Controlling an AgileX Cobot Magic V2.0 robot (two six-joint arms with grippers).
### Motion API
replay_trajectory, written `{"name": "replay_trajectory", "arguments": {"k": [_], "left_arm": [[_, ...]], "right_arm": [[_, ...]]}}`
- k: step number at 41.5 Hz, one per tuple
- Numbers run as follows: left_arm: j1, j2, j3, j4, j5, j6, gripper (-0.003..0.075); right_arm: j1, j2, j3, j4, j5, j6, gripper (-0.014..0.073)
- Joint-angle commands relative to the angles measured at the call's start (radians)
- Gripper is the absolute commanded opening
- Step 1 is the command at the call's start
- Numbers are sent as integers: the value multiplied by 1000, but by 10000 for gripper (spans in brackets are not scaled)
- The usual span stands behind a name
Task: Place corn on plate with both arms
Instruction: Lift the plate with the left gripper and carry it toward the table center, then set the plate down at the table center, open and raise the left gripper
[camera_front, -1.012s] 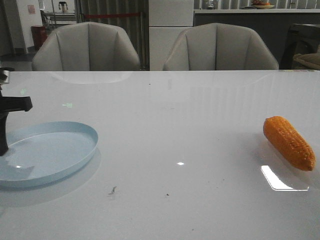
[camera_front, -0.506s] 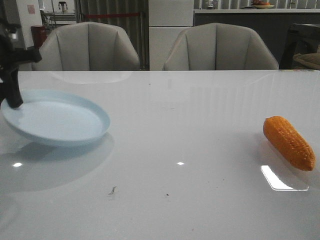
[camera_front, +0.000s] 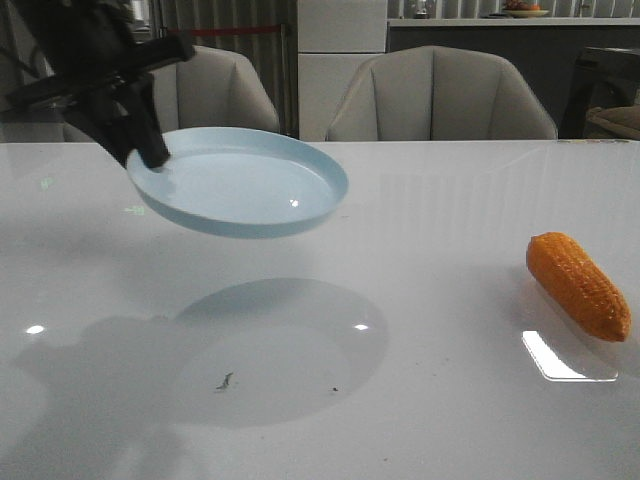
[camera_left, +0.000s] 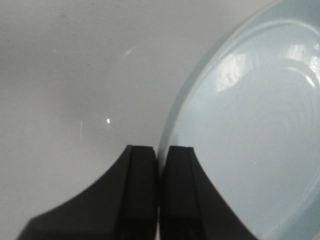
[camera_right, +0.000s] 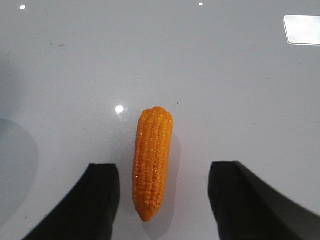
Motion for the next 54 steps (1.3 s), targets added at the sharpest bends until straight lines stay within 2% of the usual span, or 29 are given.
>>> {"name": "replay_trajectory", "arguments": {"k": [1, 10, 17, 25, 31, 39, 46, 54], "left_arm": [[-56, -23, -33, -39, -17, 2, 97], [-124, 53, -33, -32, -27, -9, 97], [-137, 86, -33, -9, -27, -9, 97], [-137, 86, -33, 42, -27, 70, 107], [-137, 86, -33, 48, -41, 75, 216], [-137, 86, -33, 48, -43, 75, 456], [-137, 86, -75, 50, 38, 135, 453], [-137, 86, -218, 105, 48, 156, 452]], "right_arm": [[-6, -8, -36, 4, -65, -4, 500], [-6, 7, -36, 4, -61, -4, 500], [-6, 11, -36, 4, -57, -4, 500], [-6, 11, -36, 4, -54, -4, 500], [-6, 11, -36, 4, -54, -4, 500], [-6, 11, -36, 4, -55, -4, 500], [-6, 11, -36, 5, -68, -4, 500], [-6, 11, -36, 5, -65, -4, 500]]}}
